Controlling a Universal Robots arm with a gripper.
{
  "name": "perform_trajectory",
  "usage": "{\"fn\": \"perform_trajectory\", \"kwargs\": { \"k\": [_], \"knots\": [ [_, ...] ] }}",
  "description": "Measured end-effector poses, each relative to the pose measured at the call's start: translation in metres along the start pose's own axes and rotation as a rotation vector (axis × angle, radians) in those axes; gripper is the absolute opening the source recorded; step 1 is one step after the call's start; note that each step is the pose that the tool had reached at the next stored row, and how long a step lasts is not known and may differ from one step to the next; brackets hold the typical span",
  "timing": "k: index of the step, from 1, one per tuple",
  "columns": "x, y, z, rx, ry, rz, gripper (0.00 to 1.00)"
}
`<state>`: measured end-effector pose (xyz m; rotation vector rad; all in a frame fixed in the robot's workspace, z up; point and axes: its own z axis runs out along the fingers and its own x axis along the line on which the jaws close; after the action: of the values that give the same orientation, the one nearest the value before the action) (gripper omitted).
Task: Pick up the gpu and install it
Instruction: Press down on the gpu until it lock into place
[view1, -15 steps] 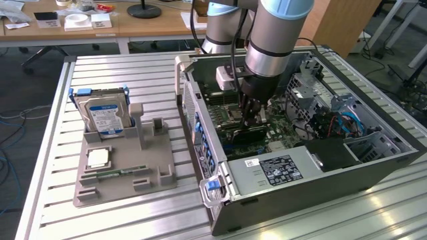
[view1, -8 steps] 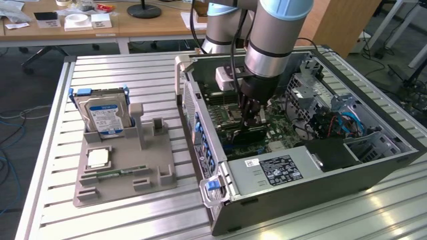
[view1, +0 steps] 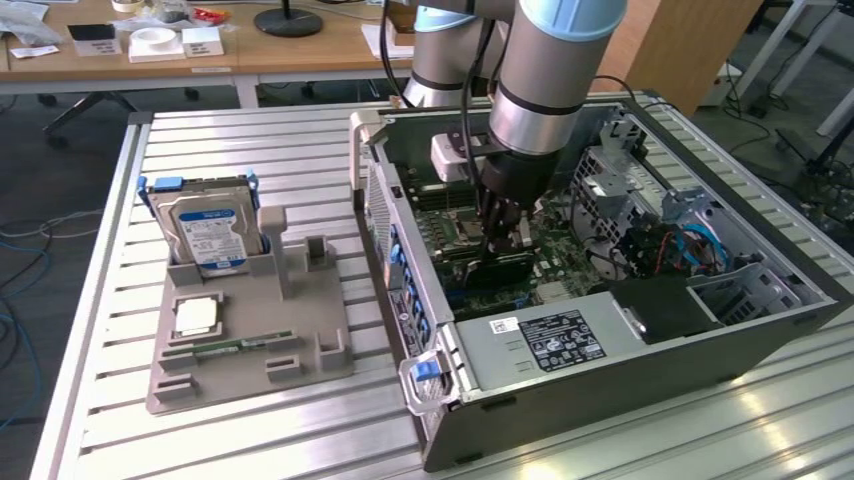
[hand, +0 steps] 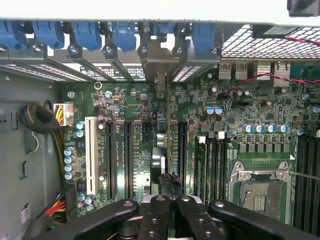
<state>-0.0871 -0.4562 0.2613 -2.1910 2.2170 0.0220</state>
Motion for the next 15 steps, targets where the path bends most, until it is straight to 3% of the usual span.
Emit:
{"fn": "perform_trajectory", "kwargs": {
  "k": [11, 15],
  "knots": [
    [0.0, 0.0, 0.0003, 0.0002, -0.0002, 0.0, 0.11],
    [-0.0002, 0.0, -0.0049, 0.0, 0.0001, 0.0, 0.11]
  ]
}}
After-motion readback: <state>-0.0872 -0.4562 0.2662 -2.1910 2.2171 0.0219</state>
